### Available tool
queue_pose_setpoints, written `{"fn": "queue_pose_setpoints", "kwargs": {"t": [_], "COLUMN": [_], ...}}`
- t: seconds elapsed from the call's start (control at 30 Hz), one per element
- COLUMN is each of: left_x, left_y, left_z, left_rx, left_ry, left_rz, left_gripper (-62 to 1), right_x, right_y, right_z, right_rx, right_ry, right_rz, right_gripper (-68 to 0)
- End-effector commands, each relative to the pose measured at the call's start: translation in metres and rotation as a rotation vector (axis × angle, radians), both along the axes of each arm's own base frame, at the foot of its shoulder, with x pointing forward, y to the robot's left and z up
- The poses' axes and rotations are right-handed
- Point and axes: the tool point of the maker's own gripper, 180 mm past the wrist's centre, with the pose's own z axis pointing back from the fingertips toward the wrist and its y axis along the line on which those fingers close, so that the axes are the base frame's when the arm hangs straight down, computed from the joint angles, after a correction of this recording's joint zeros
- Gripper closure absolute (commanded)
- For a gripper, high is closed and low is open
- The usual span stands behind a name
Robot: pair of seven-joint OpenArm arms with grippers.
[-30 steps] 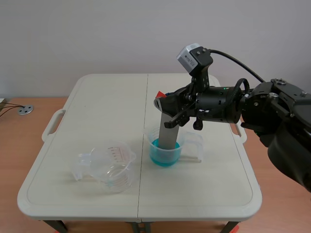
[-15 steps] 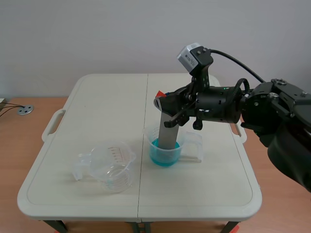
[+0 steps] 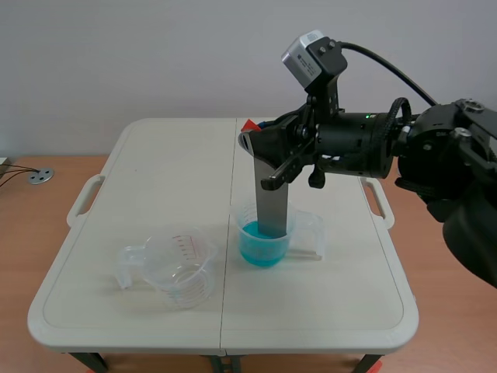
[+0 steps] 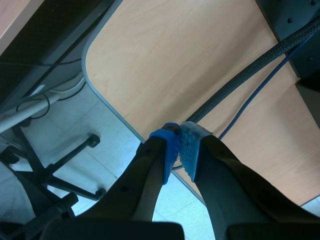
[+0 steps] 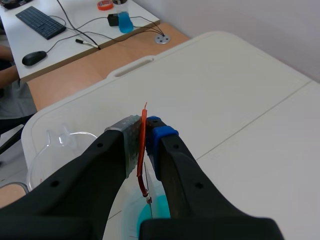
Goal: Hold the metal plate by the orange handle, dip it into the blue solution, take it out and point at it, then put the plate back in the beaker on the left.
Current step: 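Hold the plate still in the solution, then raise the plate and point at it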
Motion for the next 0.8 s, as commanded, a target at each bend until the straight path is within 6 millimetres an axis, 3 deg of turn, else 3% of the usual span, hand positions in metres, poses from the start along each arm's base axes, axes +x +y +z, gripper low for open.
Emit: {"fn": "queue_pose_setpoints", "kwargs": {"t": [0.0,0.27,0.43,0.63,0.77], "left_x": [0.001,0.015,0.059,0.129,0.167], "left_y": [-0.003,0.006,0.051,0.106,0.118], "left_z": [0.002,0.006,0.024,0.073,0.109], "left_rx": [-0.013,0.014,0.127,0.254,0.279], "left_ry": [-0.008,-0.039,-0.144,-0.354,-0.502], "left_rz": [-0.003,-0.031,-0.003,0.057,0.074], "left_gripper": [-3.0,-3.0,-3.0,-3.0,-3.0], "right_x": [0.000,-0.007,-0.008,-0.008,-0.007], "right_y": [0.001,0.005,0.005,0.003,0.000], "right_z": [0.020,0.048,0.061,0.073,0.081], "right_rx": [0.026,0.034,0.043,0.051,0.061], "right_ry": [-0.055,-0.140,-0.179,-0.214,-0.233], "right_rz": [0.020,0.043,0.043,0.038,0.029], "right_gripper": [-1.3,-1.3,-1.3,-1.3,-1.3]}}
